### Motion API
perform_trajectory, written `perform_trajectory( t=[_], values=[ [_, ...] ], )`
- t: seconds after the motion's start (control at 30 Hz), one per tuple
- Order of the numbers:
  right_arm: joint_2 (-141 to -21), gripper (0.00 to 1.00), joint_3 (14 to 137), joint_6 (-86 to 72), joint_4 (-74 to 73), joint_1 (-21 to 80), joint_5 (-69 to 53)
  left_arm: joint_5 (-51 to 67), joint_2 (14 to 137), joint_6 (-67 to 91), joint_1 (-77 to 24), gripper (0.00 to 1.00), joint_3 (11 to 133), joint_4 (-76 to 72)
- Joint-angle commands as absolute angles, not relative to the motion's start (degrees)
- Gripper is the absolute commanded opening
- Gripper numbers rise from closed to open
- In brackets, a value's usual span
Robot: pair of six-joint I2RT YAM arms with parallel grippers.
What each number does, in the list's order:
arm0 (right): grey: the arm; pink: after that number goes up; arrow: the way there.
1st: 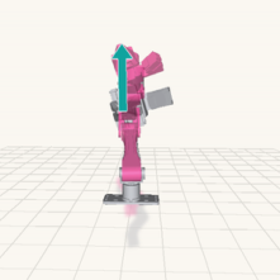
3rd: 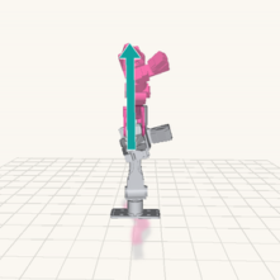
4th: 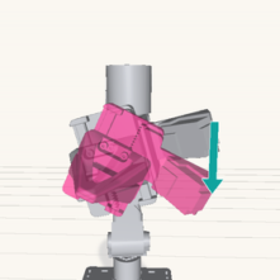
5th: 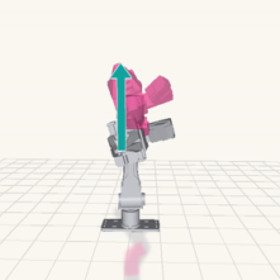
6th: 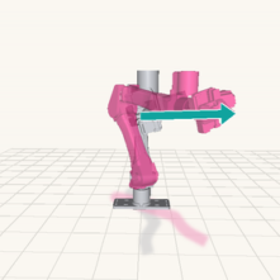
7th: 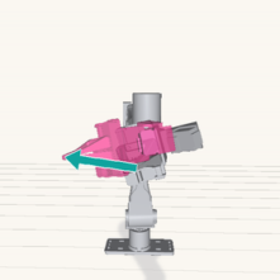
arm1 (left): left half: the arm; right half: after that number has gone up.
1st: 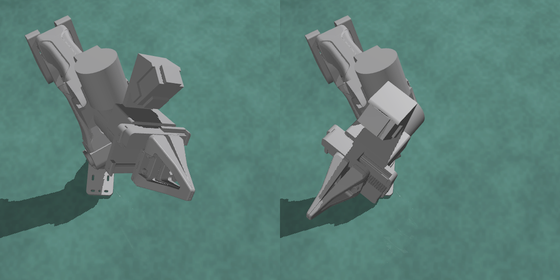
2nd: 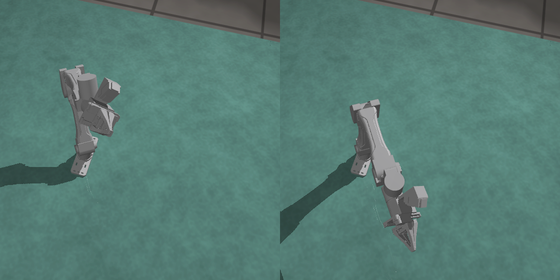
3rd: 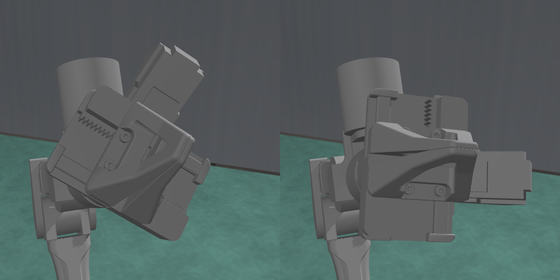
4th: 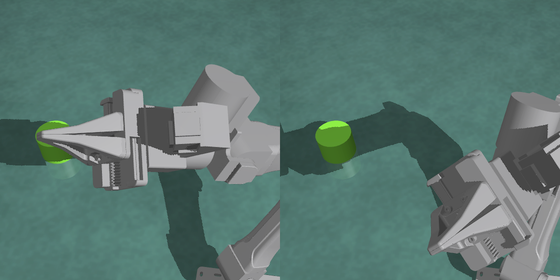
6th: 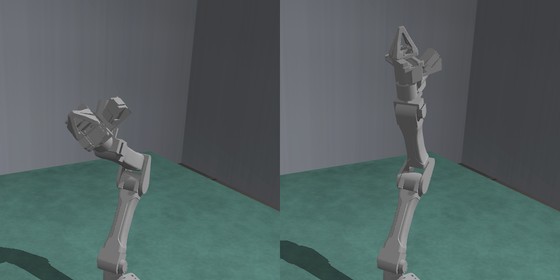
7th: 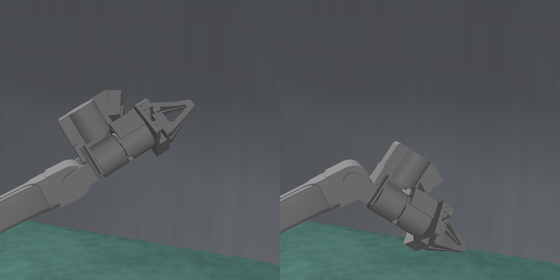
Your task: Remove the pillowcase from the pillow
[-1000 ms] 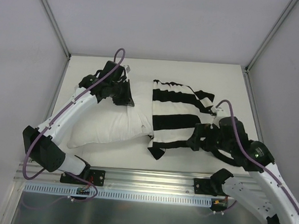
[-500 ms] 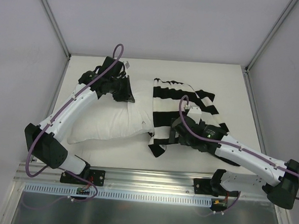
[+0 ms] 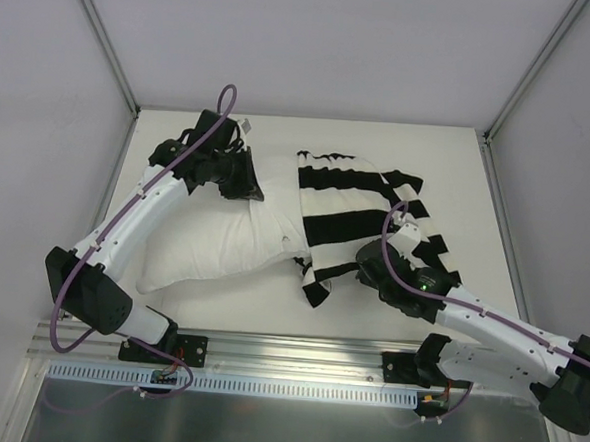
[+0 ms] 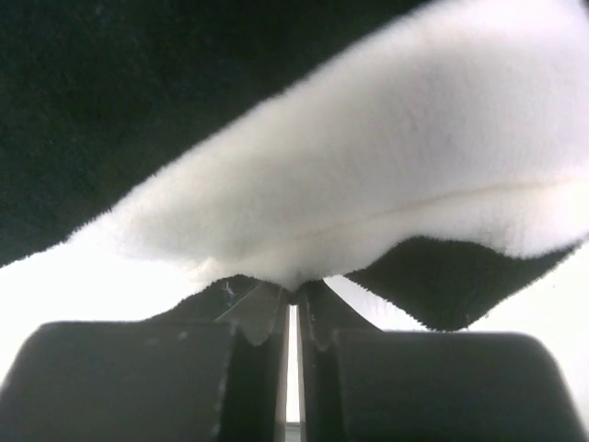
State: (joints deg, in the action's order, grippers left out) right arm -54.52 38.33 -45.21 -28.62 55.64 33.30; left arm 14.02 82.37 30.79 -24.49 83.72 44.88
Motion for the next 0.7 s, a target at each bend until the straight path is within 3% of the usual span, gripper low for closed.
perform_trajectory(
  t=[0.0, 0.1, 0.3, 0.53, 0.67],
  values=[
    [-52.13, 0.01, 41.83, -44.22, -30.39, 55.11, 40.50, 17.40, 77.35, 31.64, -22.33, 0.00, 85.25, 40.08],
    [-46.97, 0.01, 42.54, -42.55, -37.17, 51.52, 44.12, 20.11, 76.21, 31.12, -18.12, 0.00, 84.99, 40.52],
    [-33.86, 0.01, 40.60, -36.74, -40.51, 37.28, 39.91, 23.73, 74.71, 29.97, -10.29, 0.00, 85.34, 41.13],
    [-31.03, 0.01, 43.32, -33.23, -42.19, 30.42, 35.61, 25.22, 75.06, 29.44, -7.56, 0.00, 85.52, 41.48],
    [-31.20, 0.00, 47.10, -29.01, -44.38, 21.22, 34.29, 26.80, 74.44, 28.39, -3.88, 0.00, 86.13, 42.27]
  ],
)
